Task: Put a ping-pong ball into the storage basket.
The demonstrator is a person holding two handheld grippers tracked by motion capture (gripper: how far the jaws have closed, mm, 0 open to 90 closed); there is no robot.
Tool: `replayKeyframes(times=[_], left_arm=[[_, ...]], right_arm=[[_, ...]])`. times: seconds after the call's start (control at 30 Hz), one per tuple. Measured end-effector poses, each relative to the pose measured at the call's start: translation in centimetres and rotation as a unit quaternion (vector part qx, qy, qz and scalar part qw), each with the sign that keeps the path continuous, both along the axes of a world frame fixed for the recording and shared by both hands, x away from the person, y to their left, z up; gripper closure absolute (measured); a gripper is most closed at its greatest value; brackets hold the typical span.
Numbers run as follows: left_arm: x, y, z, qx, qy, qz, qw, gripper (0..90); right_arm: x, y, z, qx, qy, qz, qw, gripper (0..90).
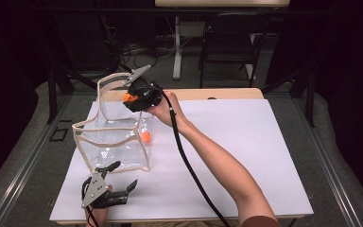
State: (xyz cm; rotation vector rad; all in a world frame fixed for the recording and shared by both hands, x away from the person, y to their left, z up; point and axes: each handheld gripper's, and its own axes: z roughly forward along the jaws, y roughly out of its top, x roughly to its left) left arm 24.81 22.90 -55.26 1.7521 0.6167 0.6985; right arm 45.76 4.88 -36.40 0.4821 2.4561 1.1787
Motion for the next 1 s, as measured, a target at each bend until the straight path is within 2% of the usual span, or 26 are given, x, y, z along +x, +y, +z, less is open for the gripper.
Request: replayKeyframes(times=[0.47, 0.63, 0.8, 0.9, 1.0], left_arm=[[0.0, 0.0, 0.0, 0.000, 0.000, 0.000, 1.0000, 15.5], [0.0, 0.0, 0.0, -0.001, -0.001, 0.001, 1.0000, 15.5], [0.0, 0.0, 0.0, -0.001, 0.000, 0.000, 1.0000, 15.5], [0.0, 0.0, 0.0, -0.002, 0.000, 0.000, 1.0000, 15.5], [0.0, 0.0, 0.0, 0.000, 0.000, 0.000, 1.0000, 15.5]], right_arm=[[-0.1, 0.5, -0.4, -0.013, -0.001, -0.003, 0.9999, 49.4], [-0.1, 0.4, -0.4, -0.011, 0.002, -0.013, 0.9998, 34.9], [-0.2, -0.5, 0.2, 0.018, 0.008, -0.015, 0.9997, 20.8], [-0.3, -1.3, 0.7, 0.038, 0.008, -0.015, 0.9991, 15.6], [-0.5, -2.0, 1.2, 0.046, 0.008, -0.012, 0.9988, 14.4]])
